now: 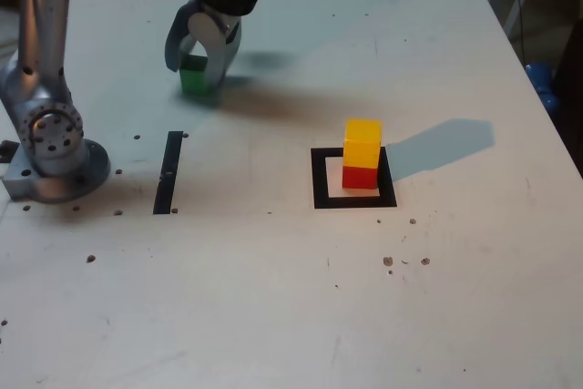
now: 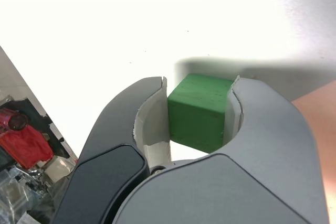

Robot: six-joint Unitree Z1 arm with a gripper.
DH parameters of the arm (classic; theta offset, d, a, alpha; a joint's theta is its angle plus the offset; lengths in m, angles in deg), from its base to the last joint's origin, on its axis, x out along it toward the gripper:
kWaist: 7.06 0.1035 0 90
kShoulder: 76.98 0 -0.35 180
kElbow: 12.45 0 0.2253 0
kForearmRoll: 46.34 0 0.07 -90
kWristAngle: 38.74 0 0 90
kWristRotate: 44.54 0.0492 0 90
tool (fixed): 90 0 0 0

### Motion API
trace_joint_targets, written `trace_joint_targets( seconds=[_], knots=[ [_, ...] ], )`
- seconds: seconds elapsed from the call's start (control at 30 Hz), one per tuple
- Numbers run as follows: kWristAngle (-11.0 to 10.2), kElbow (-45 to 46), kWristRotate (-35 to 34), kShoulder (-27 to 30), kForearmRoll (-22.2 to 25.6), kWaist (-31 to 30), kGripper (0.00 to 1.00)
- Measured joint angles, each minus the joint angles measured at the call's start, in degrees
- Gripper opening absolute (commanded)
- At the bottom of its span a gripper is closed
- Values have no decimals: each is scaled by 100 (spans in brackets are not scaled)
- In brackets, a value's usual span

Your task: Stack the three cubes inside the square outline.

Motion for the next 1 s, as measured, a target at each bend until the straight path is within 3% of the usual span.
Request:
trace_joint_targets(
  seconds=[0.27,0.63,0.73,1.0],
  knots=[
    [184,-439,-133,7,458,-535,36],
    [473,-1892,-864,42,1956,-1733,36],
    [620,-2360,-1195,42,2283,-2030,36],
    [1123,-2856,-1985,-54,2469,-2417,36]
  ],
)
